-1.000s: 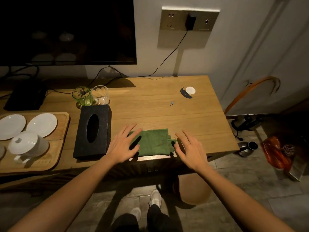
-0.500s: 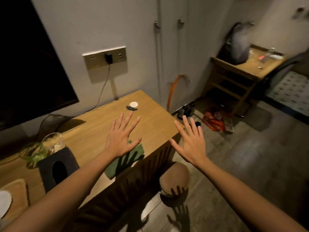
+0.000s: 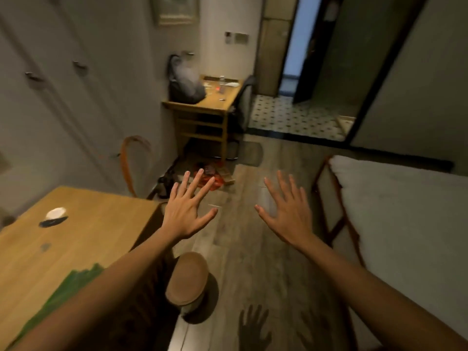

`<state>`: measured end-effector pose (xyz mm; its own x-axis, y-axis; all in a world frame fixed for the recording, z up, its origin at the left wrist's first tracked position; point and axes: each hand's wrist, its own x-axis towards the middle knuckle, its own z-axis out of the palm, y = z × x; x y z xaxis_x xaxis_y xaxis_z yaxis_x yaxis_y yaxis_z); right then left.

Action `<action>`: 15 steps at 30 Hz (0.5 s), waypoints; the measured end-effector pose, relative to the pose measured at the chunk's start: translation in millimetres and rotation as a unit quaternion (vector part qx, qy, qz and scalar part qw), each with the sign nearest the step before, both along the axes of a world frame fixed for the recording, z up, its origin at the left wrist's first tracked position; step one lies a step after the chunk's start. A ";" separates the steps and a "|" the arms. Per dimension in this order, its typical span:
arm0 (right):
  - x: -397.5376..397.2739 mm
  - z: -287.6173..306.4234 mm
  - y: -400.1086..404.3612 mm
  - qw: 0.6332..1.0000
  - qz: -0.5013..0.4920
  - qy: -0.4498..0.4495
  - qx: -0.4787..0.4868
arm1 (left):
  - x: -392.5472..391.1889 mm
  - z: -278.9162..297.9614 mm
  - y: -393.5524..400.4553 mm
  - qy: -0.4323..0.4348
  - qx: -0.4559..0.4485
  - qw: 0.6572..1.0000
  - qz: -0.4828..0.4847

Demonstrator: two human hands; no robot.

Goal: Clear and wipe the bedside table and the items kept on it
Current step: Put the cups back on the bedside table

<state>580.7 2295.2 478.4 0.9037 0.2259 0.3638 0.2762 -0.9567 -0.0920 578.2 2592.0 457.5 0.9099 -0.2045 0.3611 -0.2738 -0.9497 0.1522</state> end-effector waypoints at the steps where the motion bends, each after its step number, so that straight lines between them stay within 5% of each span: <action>1: -12.6 0.9 -27.2 1.000 -0.025 -0.005 0.005 | 2.5 2.2 -27.4 0.003 -0.001 1.000 -0.023; 15: -286.0 13.1 -378.9 0.933 -0.357 -0.050 0.001 | -92.1 27.1 -425.3 0.016 -0.027 0.944 -0.329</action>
